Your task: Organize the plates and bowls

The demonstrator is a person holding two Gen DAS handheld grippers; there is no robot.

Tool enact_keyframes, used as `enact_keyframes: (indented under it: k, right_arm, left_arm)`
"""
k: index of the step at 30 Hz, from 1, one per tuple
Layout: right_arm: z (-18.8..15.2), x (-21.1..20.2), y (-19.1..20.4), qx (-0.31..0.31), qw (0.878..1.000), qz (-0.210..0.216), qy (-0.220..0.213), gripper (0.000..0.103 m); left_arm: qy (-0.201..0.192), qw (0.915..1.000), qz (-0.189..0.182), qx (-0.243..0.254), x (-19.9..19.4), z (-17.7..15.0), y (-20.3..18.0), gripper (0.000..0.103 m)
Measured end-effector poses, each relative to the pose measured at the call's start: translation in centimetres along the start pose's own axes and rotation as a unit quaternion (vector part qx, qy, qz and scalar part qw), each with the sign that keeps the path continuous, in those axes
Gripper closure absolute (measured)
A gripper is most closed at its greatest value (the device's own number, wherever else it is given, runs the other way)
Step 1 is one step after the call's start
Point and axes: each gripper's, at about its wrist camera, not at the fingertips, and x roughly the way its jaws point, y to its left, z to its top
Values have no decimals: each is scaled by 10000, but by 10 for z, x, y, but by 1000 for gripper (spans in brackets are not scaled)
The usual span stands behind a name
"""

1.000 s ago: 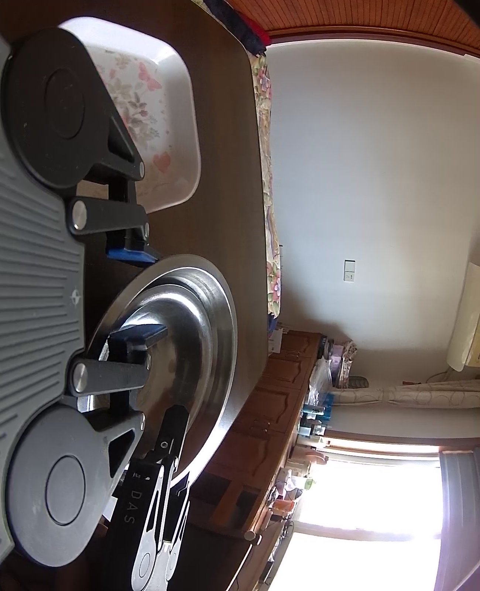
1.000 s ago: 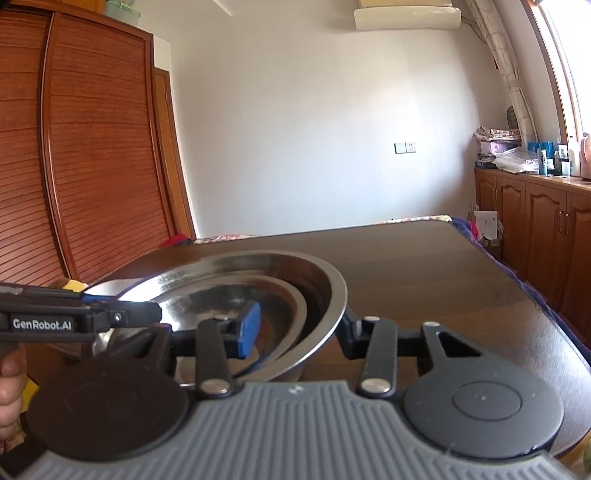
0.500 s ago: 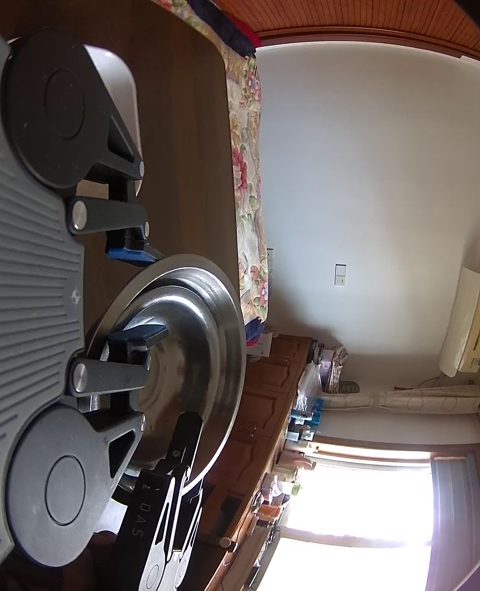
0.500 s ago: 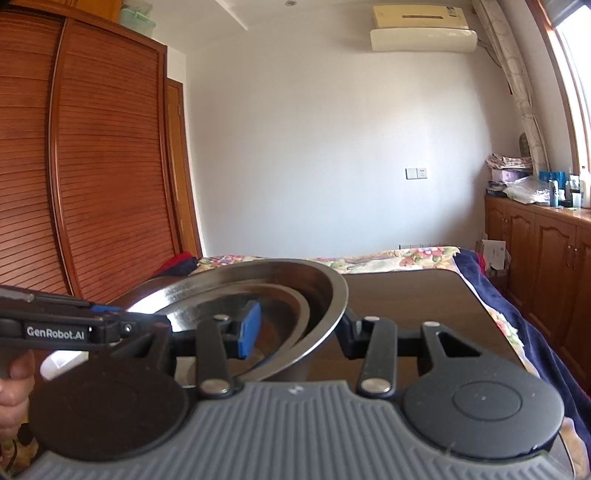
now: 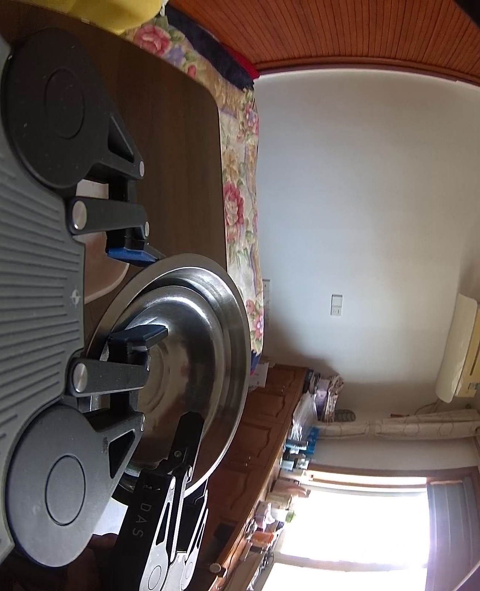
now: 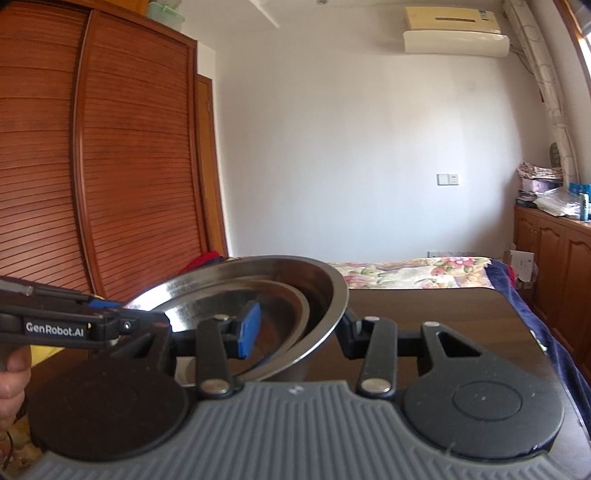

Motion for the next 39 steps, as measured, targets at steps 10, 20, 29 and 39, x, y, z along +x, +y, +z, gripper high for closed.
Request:
enact_keyframes:
  k: [10, 20, 29, 39]
  right_arm:
    - [7, 9, 24, -148, 9994, 297, 42, 57]
    - [10, 19, 45, -214, 9984, 512, 109, 57]
    - [0, 27, 60, -223, 9971, 670, 297, 57]
    - [-15, 36, 76, -229, 9945, 818, 610, 57]
  left_arm:
    - [-21, 9996, 278, -46, -16, 3, 25, 67]
    - [-35, 9987, 494, -155, -29, -1, 43, 67]
    - [58, 9975, 643, -292, -35, -12, 55, 67]
    - [236, 9954, 793, -478, -37, -33, 71, 67]
